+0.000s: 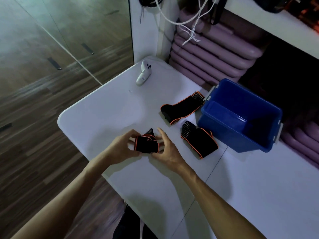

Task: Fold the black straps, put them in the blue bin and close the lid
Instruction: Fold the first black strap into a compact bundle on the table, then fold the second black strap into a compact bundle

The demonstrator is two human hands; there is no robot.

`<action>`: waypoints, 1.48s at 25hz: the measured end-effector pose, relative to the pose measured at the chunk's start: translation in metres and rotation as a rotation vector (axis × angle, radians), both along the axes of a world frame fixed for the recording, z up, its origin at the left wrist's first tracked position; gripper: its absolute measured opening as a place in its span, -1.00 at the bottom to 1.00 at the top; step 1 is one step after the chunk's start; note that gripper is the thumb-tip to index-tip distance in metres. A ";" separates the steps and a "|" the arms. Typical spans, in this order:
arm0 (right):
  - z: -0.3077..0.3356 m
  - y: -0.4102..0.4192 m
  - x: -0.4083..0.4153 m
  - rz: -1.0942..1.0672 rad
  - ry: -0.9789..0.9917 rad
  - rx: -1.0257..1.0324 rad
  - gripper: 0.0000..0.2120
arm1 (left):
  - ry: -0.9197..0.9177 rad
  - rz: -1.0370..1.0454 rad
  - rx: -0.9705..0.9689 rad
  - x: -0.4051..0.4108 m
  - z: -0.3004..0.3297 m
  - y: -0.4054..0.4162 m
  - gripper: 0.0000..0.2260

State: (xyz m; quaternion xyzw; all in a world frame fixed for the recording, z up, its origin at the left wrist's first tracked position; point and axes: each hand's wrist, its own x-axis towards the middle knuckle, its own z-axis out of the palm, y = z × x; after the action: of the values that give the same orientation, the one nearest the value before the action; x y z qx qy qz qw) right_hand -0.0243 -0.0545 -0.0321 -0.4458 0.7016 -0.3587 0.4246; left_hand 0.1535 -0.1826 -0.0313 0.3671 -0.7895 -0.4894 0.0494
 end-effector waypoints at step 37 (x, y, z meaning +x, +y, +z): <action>-0.017 0.185 -0.124 -0.778 0.213 -0.158 -0.51 | -0.013 -0.425 -0.929 -0.208 -0.028 0.111 -0.58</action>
State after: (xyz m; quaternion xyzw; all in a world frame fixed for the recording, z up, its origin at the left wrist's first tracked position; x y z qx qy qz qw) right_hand -0.1485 0.1310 -0.0494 -0.2128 0.8282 -0.4973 0.1467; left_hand -0.0548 -0.0717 -0.0590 0.1407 -0.9812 -0.0838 0.1019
